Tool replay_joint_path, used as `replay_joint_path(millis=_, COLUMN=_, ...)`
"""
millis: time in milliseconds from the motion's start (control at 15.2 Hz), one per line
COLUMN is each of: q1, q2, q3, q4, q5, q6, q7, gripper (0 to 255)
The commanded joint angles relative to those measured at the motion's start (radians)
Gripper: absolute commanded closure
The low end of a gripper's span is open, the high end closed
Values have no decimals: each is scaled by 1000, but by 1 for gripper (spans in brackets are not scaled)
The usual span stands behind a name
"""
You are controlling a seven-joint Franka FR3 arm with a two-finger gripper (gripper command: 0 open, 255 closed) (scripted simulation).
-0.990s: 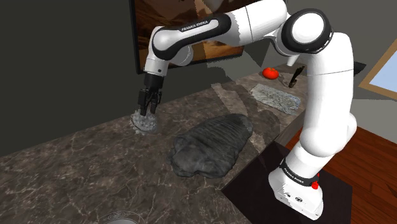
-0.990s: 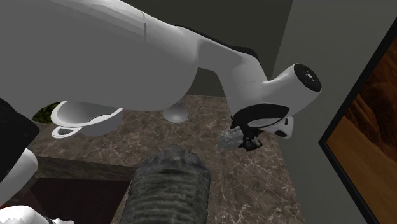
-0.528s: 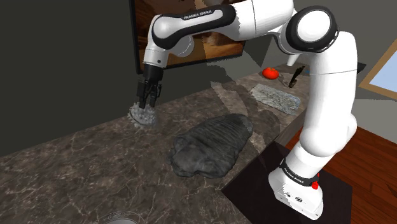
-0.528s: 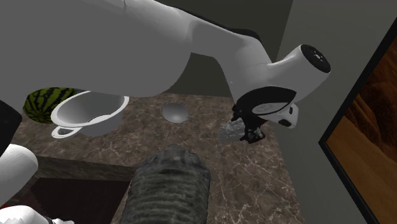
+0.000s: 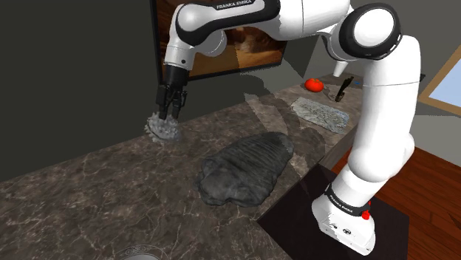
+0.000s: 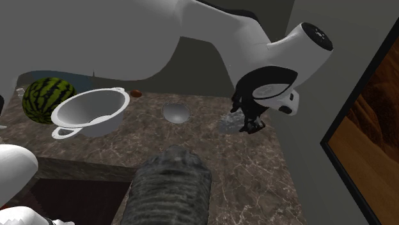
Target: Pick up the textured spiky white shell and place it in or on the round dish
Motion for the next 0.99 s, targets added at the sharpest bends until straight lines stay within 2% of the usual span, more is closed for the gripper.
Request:
replay_joint_path(millis=0, q1=5, q2=-45, q3=20, q4=-55, q5=25, q6=26, q7=17, gripper=255)
replay_joint_path(millis=462, q1=56, q2=-151, q3=84, q4=-189, q5=91, q6=116, q7=100, gripper=255)
replay_joint_path(millis=924, q1=134, q2=-213, q3=145, q4=-260, q5=129, q6=195, q7=211, gripper=255)
